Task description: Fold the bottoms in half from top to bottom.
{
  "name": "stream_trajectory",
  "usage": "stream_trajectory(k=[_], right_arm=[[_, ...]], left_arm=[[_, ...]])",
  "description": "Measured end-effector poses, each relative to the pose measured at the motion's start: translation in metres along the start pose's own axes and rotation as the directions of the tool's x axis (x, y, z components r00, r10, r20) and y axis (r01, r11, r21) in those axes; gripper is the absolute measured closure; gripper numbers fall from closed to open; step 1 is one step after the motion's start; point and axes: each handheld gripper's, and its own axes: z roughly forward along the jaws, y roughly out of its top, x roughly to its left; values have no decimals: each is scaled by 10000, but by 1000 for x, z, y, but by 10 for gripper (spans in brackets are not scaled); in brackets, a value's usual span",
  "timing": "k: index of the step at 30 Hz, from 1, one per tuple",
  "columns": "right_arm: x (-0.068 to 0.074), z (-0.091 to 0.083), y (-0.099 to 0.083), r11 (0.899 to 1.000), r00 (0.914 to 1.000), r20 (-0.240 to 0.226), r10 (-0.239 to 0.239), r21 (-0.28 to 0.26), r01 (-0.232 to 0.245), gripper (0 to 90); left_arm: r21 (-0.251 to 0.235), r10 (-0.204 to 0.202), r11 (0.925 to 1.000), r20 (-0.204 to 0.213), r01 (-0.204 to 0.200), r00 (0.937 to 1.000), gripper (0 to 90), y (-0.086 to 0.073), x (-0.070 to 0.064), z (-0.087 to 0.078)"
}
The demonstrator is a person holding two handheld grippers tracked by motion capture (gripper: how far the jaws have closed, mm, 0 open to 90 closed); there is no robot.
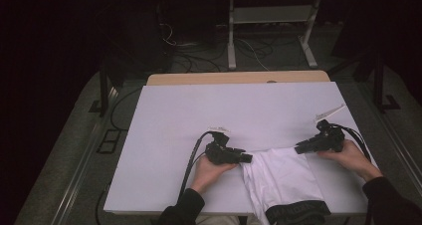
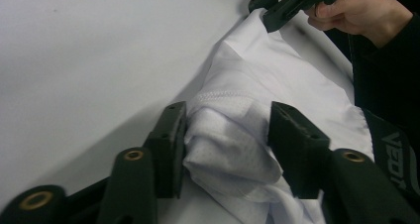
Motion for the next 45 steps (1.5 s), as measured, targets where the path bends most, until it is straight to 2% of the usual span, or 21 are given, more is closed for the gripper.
stream_trajectory(k=[6,10,13,19,26,39,45], right_arm=[[4,3,1,9998,9999,-131,-44,169,47,803],[6,3,1,9998,9999,-92,-98,160,100,825],[7,1,2,9999,9999,-105,-28,130,30,834],[9,-2,5,10000,9997,-253,-29,-92,26,840],[13,0,11,9998,9996,-258,75,-191,-80,840],[18,8,22,9991,9996,-265,114,-398,-124,840],[22,10,35,9990,9999,-129,103,-428,-109,840]], left_arm=[[126,-26,9999,123,25,9999,664,0,1,0],[247,105,9996,87,-107,9999,775,-1,0,0],[164,195,9997,73,-196,9998,835,0,-2,-1],[-64,376,9993,40,-376,9993,853,2,-5,-8],[39,602,9982,-102,-602,9981,854,4,-7,-18],[137,675,9977,-381,-670,9970,854,7,-2,-39],[201,714,9973,-547,-704,9960,854,10,0,-50]])
